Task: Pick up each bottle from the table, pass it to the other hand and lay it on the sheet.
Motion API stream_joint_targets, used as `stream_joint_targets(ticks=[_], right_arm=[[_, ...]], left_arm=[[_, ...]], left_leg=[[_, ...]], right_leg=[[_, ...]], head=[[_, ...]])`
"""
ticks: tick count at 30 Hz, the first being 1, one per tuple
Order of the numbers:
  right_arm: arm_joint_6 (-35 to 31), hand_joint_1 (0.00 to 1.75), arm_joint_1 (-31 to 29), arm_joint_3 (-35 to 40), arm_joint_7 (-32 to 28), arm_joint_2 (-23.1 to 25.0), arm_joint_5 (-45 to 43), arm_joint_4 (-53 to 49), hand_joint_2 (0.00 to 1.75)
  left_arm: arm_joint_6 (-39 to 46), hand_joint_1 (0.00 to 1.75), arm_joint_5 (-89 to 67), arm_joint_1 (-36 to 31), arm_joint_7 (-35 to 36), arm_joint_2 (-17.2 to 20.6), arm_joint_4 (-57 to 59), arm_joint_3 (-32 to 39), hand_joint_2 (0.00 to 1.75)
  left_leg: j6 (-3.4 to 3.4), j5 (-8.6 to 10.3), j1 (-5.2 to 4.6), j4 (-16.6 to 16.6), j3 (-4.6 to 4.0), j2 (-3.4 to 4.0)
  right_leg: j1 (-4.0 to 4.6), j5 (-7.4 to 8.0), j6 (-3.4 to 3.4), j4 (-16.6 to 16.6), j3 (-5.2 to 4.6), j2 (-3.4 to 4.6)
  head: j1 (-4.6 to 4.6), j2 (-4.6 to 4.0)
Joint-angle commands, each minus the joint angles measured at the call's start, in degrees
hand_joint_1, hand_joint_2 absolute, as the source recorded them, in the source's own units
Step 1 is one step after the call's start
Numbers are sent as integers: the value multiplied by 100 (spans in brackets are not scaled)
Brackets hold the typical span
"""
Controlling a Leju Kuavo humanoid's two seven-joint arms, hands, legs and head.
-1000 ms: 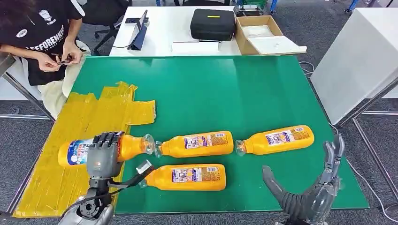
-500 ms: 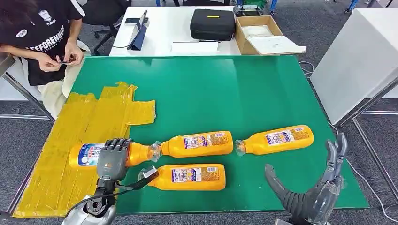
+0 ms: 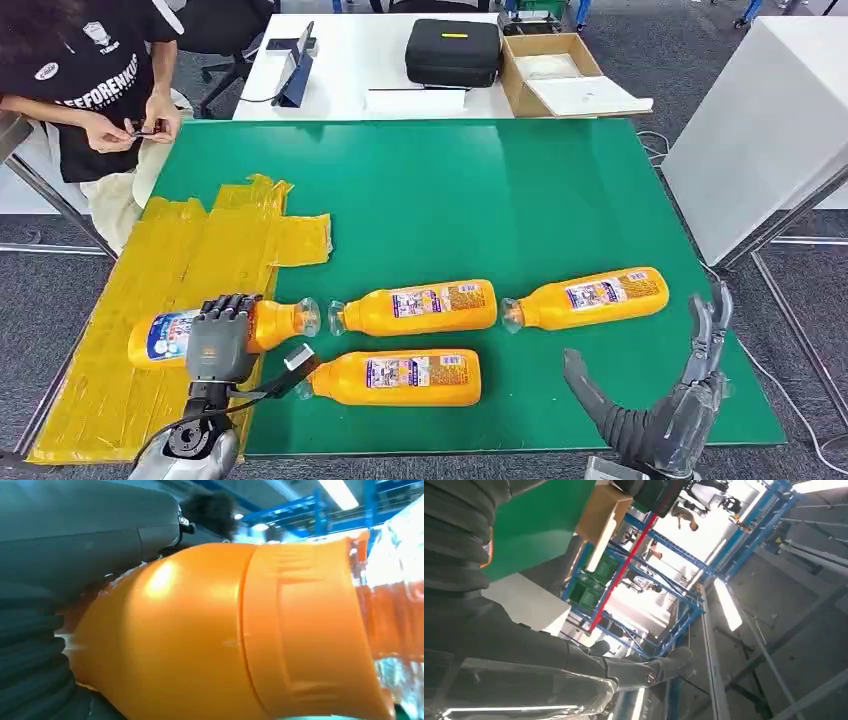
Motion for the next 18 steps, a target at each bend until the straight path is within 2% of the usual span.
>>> stream_joint_targets(ticks=[1,5,6,7,8,18], right_arm=[[-245,0,-205,168,22,-87,-48,434,175],[-245,0,-238,166,91,-67,-31,431,175],[-245,0,-189,172,106,-76,-11,405,175],[-245,0,-163,176,112,-83,-3,388,175],[-245,0,-163,176,112,-83,-3,388,175],[-245,0,-36,175,144,-76,35,318,175]], left_arm=[[2,175,111,-31,-330,-355,36,1045,175],[2,175,86,-142,-390,-398,223,1061,175],[2,82,52,-191,-419,-424,333,1053,175],[2,30,-6,-196,-397,-428,339,1031,175],[2,0,-6,-196,-397,-428,339,1031,175],[2,0,-27,-144,-365,-450,324,971,175]], left_leg=[[-14,-3,7,-3,11,4],[-32,-9,14,-2,27,2],[-22,-4,10,-3,16,0],[-28,-7,13,-2,23,-1],[-19,-3,8,-4,16,-3],[-25,-6,10,-4,22,-7]], right_leg=[[7,-1,-9,-7,12,0],[15,-5,-19,-12,32,-6],[10,-2,-13,-10,21,-5],[12,-4,-16,-11,28,-7],[8,-3,-11,-9,19,-8],[10,-7,-16,-9,27,-12]], head=[[0,0],[0,0],[0,2],[0,0],[0,2],[0,0]])
